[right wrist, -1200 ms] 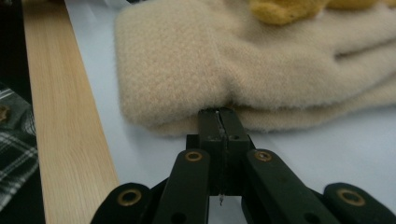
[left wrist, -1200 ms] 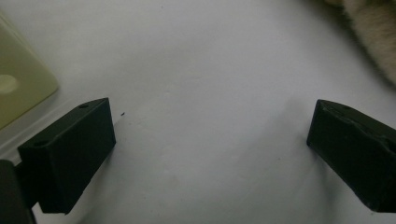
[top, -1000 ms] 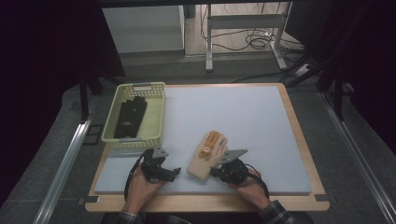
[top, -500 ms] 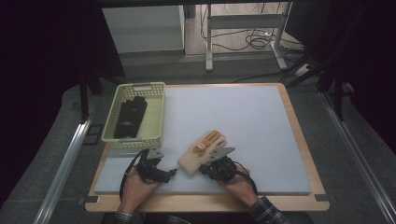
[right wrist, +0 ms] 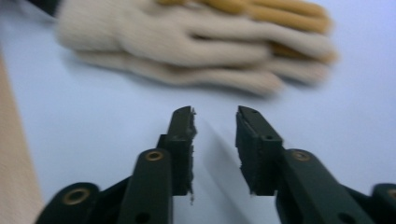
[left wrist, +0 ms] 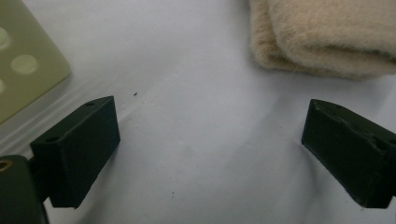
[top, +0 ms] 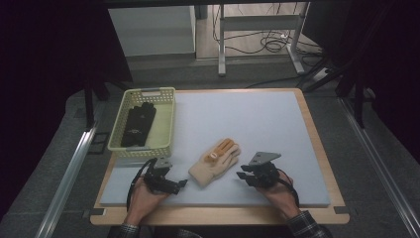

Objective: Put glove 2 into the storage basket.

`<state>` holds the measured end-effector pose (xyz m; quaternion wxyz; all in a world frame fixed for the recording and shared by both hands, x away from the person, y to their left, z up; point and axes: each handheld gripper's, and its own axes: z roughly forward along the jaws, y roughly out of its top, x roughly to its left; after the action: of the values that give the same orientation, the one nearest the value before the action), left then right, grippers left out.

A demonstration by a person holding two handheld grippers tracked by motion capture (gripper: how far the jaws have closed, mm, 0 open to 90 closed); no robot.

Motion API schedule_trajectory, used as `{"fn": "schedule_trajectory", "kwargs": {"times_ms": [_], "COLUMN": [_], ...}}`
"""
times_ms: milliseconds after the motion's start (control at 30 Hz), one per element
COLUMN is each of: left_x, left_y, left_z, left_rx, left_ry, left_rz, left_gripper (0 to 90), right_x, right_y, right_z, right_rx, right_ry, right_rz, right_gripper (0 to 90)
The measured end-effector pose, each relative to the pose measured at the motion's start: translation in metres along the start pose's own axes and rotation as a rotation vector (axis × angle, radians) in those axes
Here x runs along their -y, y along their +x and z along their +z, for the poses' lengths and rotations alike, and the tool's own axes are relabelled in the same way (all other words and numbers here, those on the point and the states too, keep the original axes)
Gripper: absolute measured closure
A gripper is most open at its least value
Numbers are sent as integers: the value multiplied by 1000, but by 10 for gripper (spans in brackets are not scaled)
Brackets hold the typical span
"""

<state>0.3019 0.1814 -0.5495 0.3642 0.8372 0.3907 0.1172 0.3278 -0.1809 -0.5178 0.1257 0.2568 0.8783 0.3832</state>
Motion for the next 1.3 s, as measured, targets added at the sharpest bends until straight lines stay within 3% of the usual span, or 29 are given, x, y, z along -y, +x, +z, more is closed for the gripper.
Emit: {"fn": "schedule_trajectory", "kwargs": {"times_ms": [267,533,667,767,1033,1300], "left_x": [-14,-43,-59,-69,-91,-103], "left_y": [-15,-30,-40,-45,-48,-54], "left_z": [-9,-6,7,17,46,73], "left_rx": [32,56,62,65,47,78], "left_ry": [-5,-12,18,32,86,132], "left_rz": [16,42,80,92,99,105], "left_gripper": [0,0,0,0,0,0], "right_x": [20,36,41,41,41,41], "right_y": [-33,-54,-61,-64,-64,-64], "right_z": [-17,-22,-24,-22,-22,-22], "right_rx": [149,234,244,250,249,249], "right_ry": [20,26,16,37,36,34], "right_rz": [67,127,169,187,199,202], "right_gripper": [428,237,158,116,107,108]}}
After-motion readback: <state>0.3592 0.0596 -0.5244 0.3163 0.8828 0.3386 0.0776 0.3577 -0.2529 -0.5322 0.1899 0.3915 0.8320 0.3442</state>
